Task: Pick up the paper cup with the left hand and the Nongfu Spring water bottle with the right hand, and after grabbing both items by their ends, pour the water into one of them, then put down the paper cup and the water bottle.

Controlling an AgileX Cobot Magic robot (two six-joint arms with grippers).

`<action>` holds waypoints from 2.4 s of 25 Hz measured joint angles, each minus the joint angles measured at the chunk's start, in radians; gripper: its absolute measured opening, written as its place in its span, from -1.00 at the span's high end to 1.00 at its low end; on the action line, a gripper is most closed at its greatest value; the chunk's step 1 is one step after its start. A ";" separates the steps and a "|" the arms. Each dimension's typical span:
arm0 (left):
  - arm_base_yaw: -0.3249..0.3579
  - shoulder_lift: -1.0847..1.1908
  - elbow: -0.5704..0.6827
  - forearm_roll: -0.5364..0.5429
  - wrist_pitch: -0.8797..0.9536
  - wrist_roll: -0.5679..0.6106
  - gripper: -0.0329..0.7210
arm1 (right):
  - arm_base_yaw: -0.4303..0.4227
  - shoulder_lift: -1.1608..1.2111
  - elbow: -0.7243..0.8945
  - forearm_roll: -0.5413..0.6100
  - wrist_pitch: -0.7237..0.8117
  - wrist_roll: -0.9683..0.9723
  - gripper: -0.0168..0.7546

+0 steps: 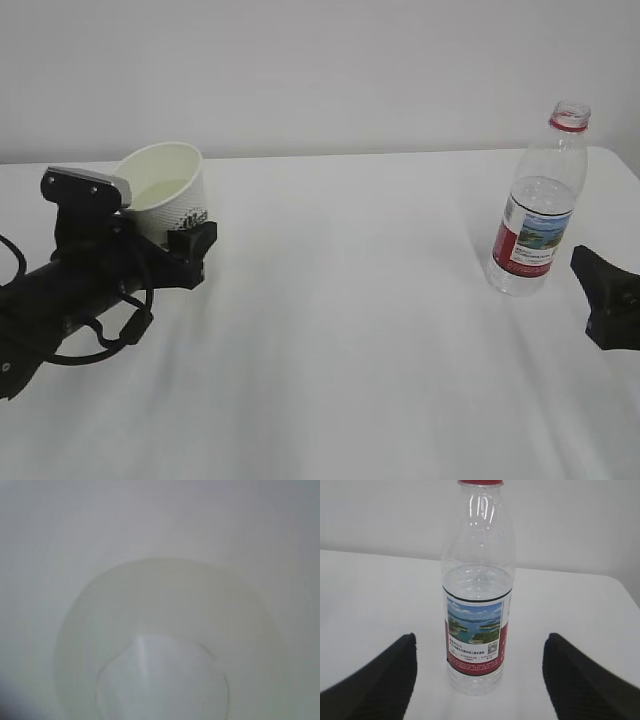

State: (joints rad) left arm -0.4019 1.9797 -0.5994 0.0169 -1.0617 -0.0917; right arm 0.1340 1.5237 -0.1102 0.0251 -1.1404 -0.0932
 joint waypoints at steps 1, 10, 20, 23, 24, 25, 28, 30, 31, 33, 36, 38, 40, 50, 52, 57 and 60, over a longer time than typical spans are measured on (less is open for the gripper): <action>0.000 0.000 0.008 -0.026 0.000 0.014 -0.47 | 0.000 0.000 0.000 0.000 0.000 0.000 -0.58; 0.000 -0.004 0.023 -0.219 -0.004 0.092 -0.47 | 0.000 0.000 0.000 0.000 0.000 -0.001 -0.58; 0.000 0.021 0.024 -0.295 -0.053 0.120 -0.47 | 0.000 0.000 0.000 0.000 0.000 -0.001 -0.58; 0.000 0.050 0.024 -0.297 -0.051 0.120 -0.47 | 0.000 0.000 0.000 0.000 0.000 -0.001 -0.58; 0.000 0.058 0.024 -0.297 -0.051 0.120 -0.47 | 0.000 0.000 0.000 0.000 0.000 -0.002 -0.58; 0.000 0.064 0.024 -0.297 -0.051 0.120 -0.47 | 0.000 0.000 0.000 0.000 0.000 -0.002 -0.58; 0.000 0.075 0.024 -0.297 -0.051 0.120 -0.47 | 0.000 0.000 0.000 0.000 0.000 -0.002 -0.58; 0.000 0.081 0.024 -0.297 -0.051 0.120 -0.47 | 0.000 0.000 0.000 0.000 0.000 -0.002 -0.58; 0.000 0.081 0.024 -0.297 -0.051 0.120 -0.47 | 0.000 0.000 0.000 0.000 0.000 -0.002 -0.58; 0.000 0.081 0.024 -0.297 -0.051 0.121 -0.47 | 0.000 0.000 0.000 0.000 0.000 -0.002 -0.58; 0.000 0.081 0.024 -0.310 -0.051 0.121 -0.47 | 0.000 0.000 0.000 0.000 0.000 -0.002 -0.58; 0.000 0.081 0.024 -0.320 -0.051 0.121 -0.47 | 0.000 0.000 0.000 0.000 0.000 -0.002 -0.58; 0.000 0.081 0.024 -0.323 -0.051 0.121 -0.47 | 0.000 0.000 0.000 0.000 0.000 -0.002 -0.58; 0.000 0.096 0.023 -0.326 -0.053 0.122 -0.47 | 0.000 0.000 0.000 0.000 0.000 -0.002 -0.58; 0.000 0.096 0.023 -0.326 -0.053 0.122 -0.47 | 0.000 0.000 0.000 0.000 0.000 -0.002 -0.58; 0.000 0.096 0.023 -0.326 -0.053 0.122 -0.47 | 0.000 0.000 0.000 0.000 0.000 -0.002 -0.58; 0.000 0.096 0.023 -0.326 -0.053 0.122 -0.46 | 0.000 0.000 0.000 0.000 0.000 -0.002 -0.58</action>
State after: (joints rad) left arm -0.4019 2.0759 -0.5768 -0.3089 -1.1149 0.0307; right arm 0.1340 1.5237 -0.1102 0.0251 -1.1404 -0.0955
